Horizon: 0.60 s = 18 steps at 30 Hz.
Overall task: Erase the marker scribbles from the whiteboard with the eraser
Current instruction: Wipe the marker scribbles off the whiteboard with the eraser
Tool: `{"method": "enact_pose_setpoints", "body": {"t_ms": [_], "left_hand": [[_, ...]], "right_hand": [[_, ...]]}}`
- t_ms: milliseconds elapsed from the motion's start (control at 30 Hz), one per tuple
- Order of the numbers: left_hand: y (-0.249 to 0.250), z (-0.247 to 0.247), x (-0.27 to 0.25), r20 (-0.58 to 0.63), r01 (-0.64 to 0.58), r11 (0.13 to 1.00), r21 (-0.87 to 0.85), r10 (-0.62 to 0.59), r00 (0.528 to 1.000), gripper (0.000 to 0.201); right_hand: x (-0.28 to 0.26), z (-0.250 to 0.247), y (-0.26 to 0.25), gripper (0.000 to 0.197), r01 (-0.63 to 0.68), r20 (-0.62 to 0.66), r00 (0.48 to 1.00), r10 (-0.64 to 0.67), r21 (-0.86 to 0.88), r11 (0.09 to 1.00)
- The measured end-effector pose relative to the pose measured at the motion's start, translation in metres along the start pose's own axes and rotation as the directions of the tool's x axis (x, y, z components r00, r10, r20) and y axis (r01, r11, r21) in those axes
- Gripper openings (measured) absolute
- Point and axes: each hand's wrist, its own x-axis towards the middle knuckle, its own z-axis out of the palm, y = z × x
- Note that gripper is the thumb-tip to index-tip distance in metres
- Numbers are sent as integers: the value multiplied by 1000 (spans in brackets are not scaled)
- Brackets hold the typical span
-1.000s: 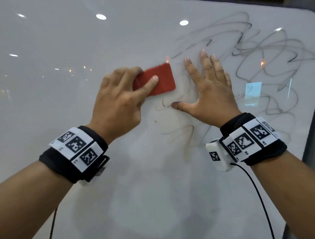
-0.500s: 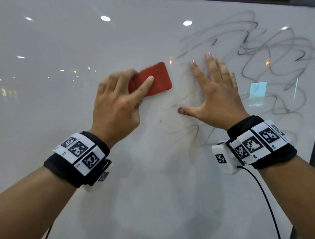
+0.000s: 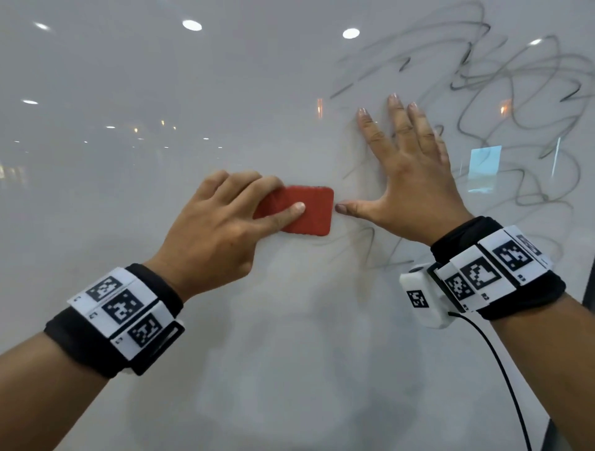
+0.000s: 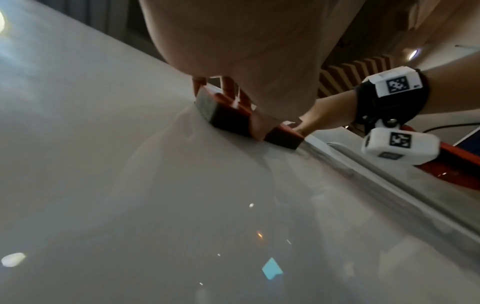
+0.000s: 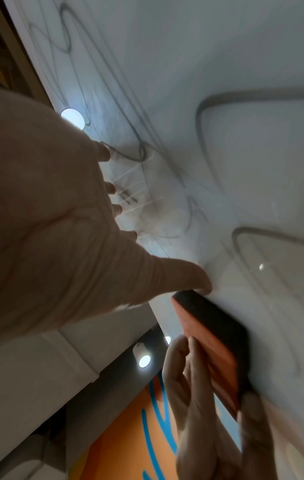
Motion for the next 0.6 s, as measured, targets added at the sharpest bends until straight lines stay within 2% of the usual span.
{"method": "enact_pose_setpoints", "body": {"t_ms": [67,133,167,200,267,333,367,433,500,533,600], "left_hand": [[-10,0,3,-51,178,984,22,-177,983,53],[-11,-1,6,-131,365,931,5,-362,923,51],[-6,1,6,-147,370,929,-3,-366,919,51],[0,3,4,-129,307,952,-2,-304,944,51],[13,6,-2,-40,97,995,-1,-97,995,55],[11,2,-3,14,-6,1000,3,6,1000,58],[7,2,0,11,13,1000,16,-13,1000,58],[-1,2,9,-45,192,981,36,-190,981,56],[-3,2,20,-124,388,922,8,-384,915,53],[1,4,24,-141,415,910,-8,-412,900,53],[12,8,25,-107,296,955,-16,-296,949,55]], "right_hand": [[0,0,0,119,-5,3,1000,5,2,1000],[0,-1,-1,119,-7,1,1000,7,10,1000],[0,0,-1,119,-10,2,1000,10,10,1000],[-1,0,-1,119,-11,4,1000,11,9,1000],[-1,0,-1,118,-10,4,1000,10,7,1000],[-1,0,-2,117,-12,4,1000,12,9,1000],[-1,0,-2,117,-15,8,1000,14,8,1000],[-1,0,-2,118,-16,13,1000,16,12,1000],[-1,0,-2,118,-17,3,1000,17,22,1000],[-1,0,-2,118,-17,-1,1000,17,22,1000],[-2,0,-2,119,-10,1,1000,10,13,1000]]}}
